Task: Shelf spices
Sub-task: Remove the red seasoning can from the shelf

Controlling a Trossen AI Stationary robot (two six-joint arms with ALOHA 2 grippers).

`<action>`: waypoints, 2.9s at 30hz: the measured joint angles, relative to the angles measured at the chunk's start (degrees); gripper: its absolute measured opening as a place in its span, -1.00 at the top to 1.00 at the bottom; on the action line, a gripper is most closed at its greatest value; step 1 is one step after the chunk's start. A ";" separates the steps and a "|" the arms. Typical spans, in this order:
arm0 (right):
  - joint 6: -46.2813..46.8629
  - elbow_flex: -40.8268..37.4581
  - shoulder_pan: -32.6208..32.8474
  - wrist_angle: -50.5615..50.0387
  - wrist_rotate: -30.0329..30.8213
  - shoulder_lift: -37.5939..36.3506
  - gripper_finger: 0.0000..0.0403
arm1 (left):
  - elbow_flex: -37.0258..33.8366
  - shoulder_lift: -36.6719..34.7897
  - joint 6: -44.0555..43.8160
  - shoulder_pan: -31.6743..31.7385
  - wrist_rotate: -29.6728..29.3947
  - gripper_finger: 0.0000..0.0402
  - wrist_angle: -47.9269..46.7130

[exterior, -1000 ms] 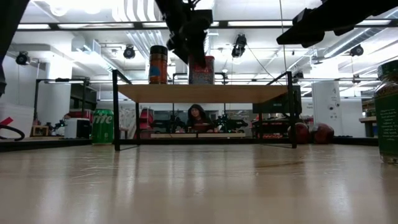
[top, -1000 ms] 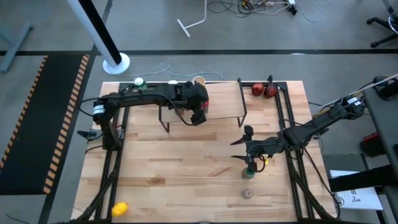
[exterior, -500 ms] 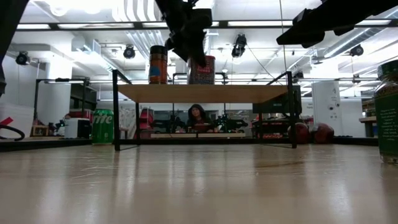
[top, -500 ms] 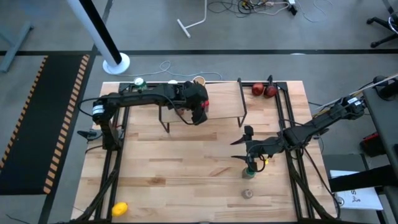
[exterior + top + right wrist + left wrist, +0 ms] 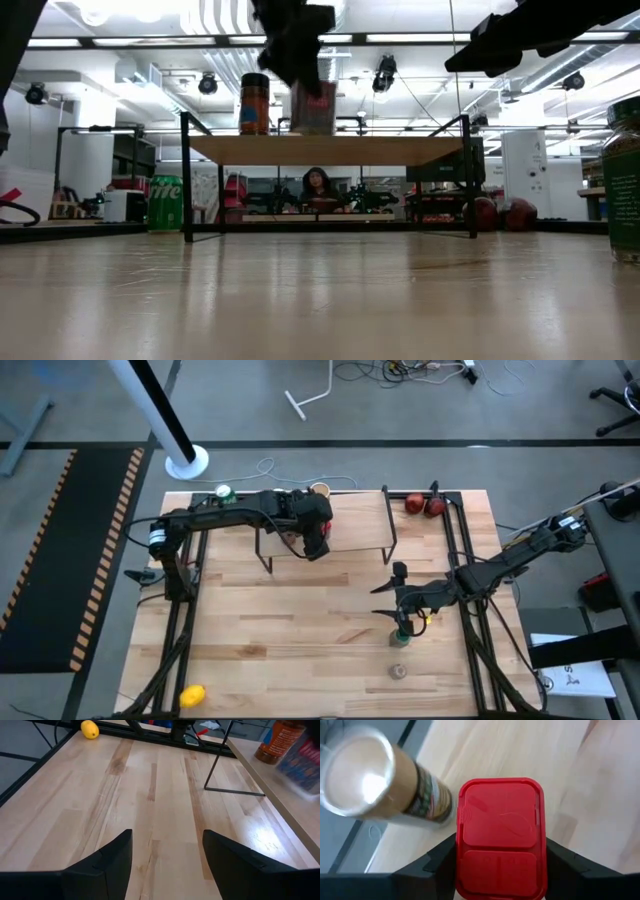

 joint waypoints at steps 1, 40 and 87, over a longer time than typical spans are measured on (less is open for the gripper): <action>0.02 0.00 0.00 -0.04 0.00 0.00 -0.09 | 1.00 -0.12 0.00 -0.30 0.00 0.01 -0.23; 1.55 -0.66 -0.02 -2.14 4.03 -5.28 0.01 | -32.30 0.07 -30.73 -36.99 8.47 -0.03 50.41; 3.08 -0.63 0.00 -8.11 4.11 -8.39 0.01 | -6.68 18.34 -21.31 -37.50 6.39 -0.19 22.29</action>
